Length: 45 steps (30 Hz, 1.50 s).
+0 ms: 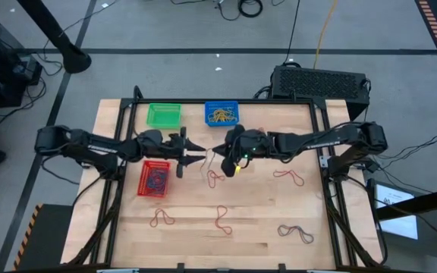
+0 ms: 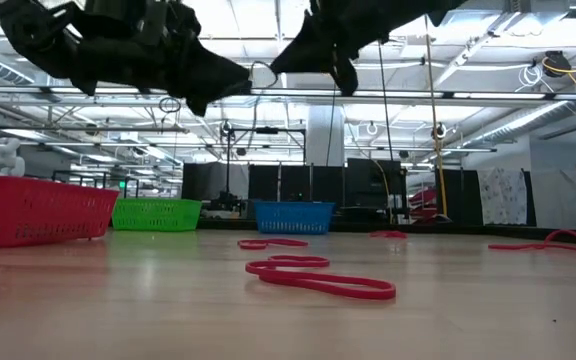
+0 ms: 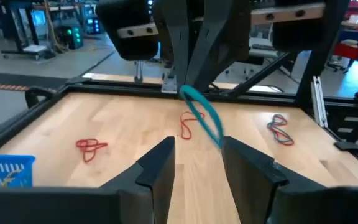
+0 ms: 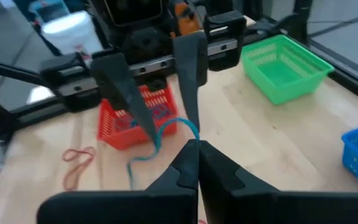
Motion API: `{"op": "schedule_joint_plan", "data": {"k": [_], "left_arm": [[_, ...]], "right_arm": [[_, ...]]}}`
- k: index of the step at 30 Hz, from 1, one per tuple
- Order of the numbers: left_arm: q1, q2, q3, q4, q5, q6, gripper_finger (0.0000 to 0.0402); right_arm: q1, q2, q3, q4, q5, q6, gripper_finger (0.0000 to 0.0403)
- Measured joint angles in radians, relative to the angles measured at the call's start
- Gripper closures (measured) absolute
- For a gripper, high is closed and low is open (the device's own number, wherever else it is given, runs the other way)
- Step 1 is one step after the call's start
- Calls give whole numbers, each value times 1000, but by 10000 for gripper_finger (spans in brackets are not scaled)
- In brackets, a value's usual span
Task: Sort rubber bands into baskets
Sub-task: Put the blue rubber band into the red bin
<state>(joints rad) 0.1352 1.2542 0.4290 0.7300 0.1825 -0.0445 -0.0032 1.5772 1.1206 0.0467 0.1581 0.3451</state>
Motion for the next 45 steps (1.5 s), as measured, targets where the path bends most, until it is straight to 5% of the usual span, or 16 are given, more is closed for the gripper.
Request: {"op": "schedule_joint_plan", "data": {"k": [10, 27, 37, 45], "left_arm": [[1, 162, 32, 48, 64, -21, 224], [5, 173, 32, 118, 54, 5, 226], [5, 173, 32, 124, 51, 6, 274], [5, 173, 32, 128, 48, 51, 391]], "right_arm": [[6, 25, 0, -4, 25, 9, 402], [6, 25, 0, -13, 25, 9, 403], [6, 25, 0, -13, 25, 9, 403], [6, 25, 0, -20, 19, 9, 403]]}}
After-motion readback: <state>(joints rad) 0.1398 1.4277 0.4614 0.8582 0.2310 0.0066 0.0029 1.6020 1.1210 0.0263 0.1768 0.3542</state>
